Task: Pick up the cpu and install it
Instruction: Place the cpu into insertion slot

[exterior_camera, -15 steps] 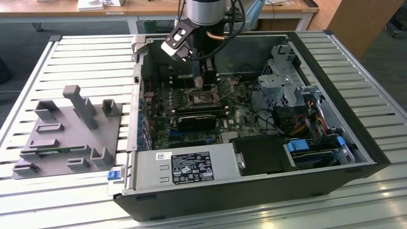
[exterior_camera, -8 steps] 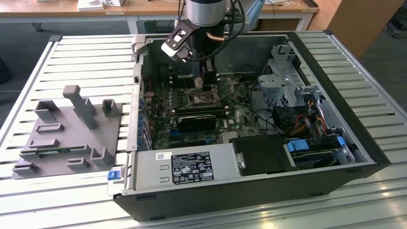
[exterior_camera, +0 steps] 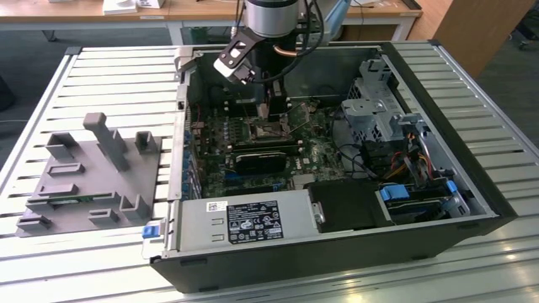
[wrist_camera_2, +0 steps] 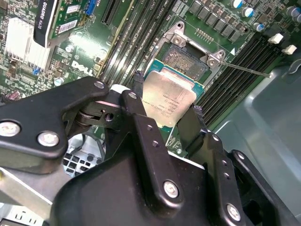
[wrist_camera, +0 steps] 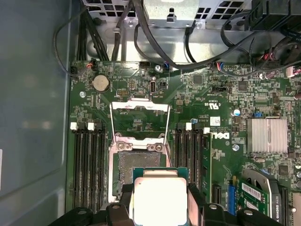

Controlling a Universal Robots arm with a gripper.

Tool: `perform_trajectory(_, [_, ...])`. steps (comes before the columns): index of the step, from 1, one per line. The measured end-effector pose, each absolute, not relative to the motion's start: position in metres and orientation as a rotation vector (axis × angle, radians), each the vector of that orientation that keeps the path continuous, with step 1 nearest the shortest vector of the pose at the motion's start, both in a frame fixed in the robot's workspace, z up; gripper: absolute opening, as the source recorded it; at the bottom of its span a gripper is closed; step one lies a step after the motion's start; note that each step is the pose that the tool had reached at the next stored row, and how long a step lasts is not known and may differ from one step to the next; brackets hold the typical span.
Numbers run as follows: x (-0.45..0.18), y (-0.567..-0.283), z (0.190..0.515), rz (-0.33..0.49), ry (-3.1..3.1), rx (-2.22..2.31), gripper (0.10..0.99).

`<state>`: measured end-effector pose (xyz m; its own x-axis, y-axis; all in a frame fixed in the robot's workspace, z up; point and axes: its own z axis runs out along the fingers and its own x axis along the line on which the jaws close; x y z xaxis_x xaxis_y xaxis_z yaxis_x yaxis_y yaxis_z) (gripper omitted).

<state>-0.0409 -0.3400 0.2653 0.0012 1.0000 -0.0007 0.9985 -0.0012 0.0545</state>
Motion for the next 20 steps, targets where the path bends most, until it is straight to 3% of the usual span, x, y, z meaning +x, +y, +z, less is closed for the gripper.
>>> perform_trajectory(20, [-0.041,-0.337,0.252,0.059,2.193,2.194,0.541])
